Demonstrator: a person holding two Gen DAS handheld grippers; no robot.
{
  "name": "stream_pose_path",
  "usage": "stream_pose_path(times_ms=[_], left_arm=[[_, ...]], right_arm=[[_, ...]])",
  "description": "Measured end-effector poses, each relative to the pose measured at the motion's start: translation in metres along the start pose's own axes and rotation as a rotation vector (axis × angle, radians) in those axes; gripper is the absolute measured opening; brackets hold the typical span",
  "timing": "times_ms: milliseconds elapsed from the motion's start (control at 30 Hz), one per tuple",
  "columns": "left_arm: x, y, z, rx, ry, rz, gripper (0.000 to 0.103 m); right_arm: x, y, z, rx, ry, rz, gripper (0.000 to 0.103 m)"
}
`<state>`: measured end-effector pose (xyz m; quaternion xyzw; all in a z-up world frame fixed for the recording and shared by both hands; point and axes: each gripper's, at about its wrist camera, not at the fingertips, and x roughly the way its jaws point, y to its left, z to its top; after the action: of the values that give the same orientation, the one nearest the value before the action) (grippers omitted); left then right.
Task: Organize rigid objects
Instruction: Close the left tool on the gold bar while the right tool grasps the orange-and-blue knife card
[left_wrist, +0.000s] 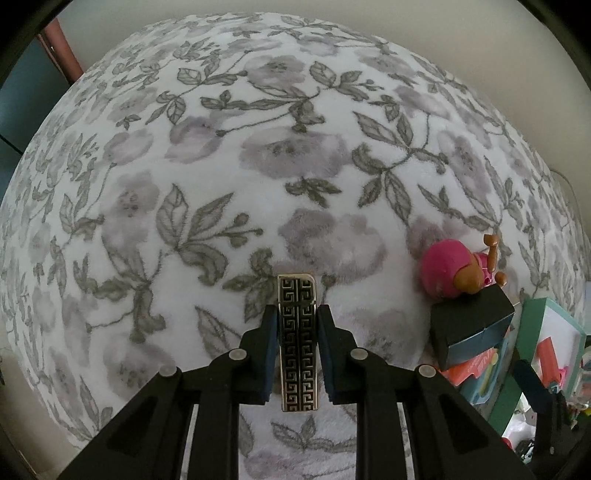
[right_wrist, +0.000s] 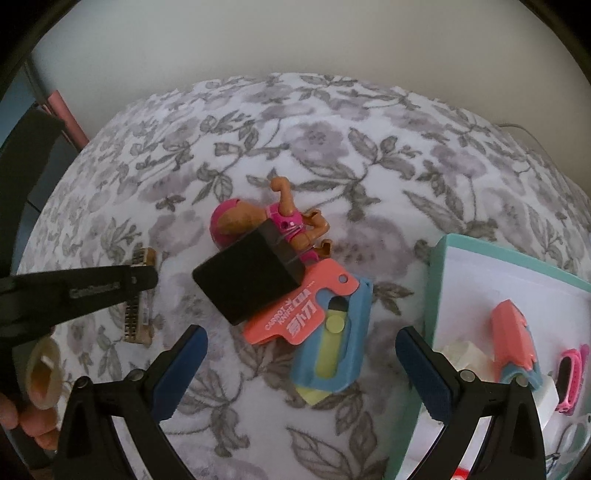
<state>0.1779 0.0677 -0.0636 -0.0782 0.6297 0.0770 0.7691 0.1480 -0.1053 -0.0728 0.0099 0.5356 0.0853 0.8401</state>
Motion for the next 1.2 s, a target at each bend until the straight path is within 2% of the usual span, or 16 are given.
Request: stream_pose_path(times_ms=[267, 367, 467, 533, 733, 867, 1200], left_arm=[[0.009, 0.006, 0.008, -0.004, -0.002, -0.011, 0.022], [0.009, 0.006, 0.009, -0.004, -0.004, -0.007, 0.022], [0.012, 0.004, 0.011, 0.000, -0.005, 0.002, 0.022], [0.015, 0.003, 0.013, 0.002, -0.002, 0.006, 0.022], [0.021, 0.002, 0.015, 0.002, -0.002, 0.005, 0.022], [0.025, 0.001, 0.016, 0.000, -0.001, 0.007, 0.022], [0.022, -0.002, 0.012, 0.008, -0.002, 0.005, 0.022]], right_arm=[[0.007, -0.001, 0.007, 0.019, -0.044, -0.054, 0.103], [0.011, 0.001, 0.011, 0.031, -0.058, -0.028, 0.103], [0.019, 0.000, 0.010, 0.047, -0.041, 0.023, 0.102], [0.021, 0.000, 0.008, 0.034, -0.029, 0.027, 0.101], [0.016, -0.006, 0.006, 0.044, -0.007, 0.042, 0.093], [0.009, -0.006, 0.002, -0.009, 0.031, 0.001, 0.083], [0.009, -0.007, 0.002, 0.002, 0.029, -0.013, 0.081]])
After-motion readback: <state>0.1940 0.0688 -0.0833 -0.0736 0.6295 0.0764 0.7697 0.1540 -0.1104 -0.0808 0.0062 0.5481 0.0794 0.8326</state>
